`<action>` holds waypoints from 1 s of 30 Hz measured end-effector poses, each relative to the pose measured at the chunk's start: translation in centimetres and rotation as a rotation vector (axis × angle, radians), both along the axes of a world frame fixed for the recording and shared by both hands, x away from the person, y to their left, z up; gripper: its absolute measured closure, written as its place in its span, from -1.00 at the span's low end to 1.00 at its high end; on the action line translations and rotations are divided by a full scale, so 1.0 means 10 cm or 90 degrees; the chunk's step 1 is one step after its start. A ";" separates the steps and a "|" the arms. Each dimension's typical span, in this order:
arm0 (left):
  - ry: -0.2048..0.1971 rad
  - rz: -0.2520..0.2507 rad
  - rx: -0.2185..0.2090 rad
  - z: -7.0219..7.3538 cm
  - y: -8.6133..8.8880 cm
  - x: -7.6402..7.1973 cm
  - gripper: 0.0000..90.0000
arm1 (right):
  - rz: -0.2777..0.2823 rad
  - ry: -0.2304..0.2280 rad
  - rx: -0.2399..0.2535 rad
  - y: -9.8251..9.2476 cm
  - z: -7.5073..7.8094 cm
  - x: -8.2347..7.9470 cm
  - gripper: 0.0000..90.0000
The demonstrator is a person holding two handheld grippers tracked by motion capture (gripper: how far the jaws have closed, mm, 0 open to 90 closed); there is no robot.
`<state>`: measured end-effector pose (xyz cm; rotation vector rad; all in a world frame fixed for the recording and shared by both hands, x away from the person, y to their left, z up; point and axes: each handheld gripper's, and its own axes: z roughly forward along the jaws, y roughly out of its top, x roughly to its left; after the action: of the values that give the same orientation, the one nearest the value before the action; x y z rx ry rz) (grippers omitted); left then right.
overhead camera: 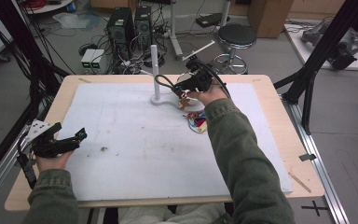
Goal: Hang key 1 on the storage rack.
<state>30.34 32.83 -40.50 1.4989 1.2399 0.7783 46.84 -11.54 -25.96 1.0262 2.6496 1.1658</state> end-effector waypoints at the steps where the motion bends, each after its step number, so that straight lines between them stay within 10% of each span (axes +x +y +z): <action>1: -0.001 -0.001 -0.001 0.00 0.00 0.00 -0.96 | 0.002 -0.002 -0.005 0.01 0.01 0.02 0.71; 30: -0.003 0.001 -0.008 0.00 0.02 -0.01 -0.96 | -0.038 -0.001 -0.004 0.32 0.29 0.34 0.71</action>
<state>30.28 33.01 -40.55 1.4852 1.2415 0.7734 50.20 -8.38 -23.02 1.0943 2.6009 1.1457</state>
